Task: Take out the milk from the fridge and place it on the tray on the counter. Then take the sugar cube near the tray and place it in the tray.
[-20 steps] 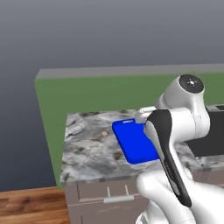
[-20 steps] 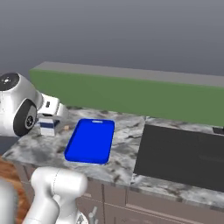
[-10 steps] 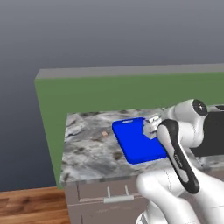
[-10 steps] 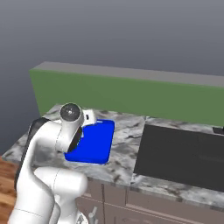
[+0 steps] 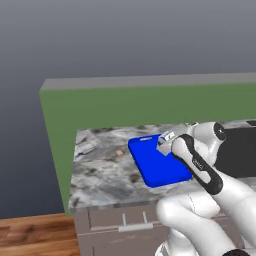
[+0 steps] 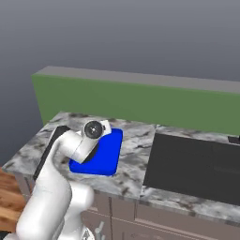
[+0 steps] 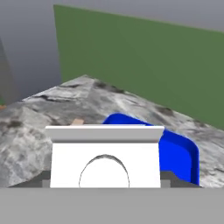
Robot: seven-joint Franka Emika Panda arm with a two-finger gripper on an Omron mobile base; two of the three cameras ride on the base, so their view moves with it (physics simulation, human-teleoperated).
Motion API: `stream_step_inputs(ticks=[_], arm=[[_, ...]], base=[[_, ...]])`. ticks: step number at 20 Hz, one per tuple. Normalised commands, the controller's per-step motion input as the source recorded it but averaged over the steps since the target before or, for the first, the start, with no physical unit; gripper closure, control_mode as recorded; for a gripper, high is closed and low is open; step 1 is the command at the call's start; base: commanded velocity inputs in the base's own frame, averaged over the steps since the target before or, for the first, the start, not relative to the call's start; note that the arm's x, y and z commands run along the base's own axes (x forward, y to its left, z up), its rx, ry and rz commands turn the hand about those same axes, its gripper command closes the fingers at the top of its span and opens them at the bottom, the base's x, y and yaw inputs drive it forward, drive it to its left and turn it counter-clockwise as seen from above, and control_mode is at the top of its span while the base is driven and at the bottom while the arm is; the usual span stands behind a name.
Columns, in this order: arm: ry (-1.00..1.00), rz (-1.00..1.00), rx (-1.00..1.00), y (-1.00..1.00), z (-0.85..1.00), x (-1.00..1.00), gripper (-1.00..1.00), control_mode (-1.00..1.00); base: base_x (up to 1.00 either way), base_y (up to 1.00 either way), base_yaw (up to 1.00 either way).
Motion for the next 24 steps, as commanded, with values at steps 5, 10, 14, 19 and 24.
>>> stream_step_inputs(ticks=[5,10,14,19,24], arm=[[0.06,0.0,0.0,0.0,-0.14,0.57,1.0,-1.0],[0.01,0.0,-0.03,0.0,-0.44,0.52,1.0,-1.0],[0.0,0.0,-0.03,0.0,-0.43,0.46,1.0,-1.0],[0.0,0.0,-0.01,0.0,-0.3,0.29,1.0,-1.0],[0.05,0.0,0.0,0.0,-0.22,0.17,1.0,-1.0]], base=[[0.0,0.0,0.0],[0.0,0.0,0.0],[0.0,0.0,0.0],[0.0,0.0,0.0],[0.0,0.0,0.0]])
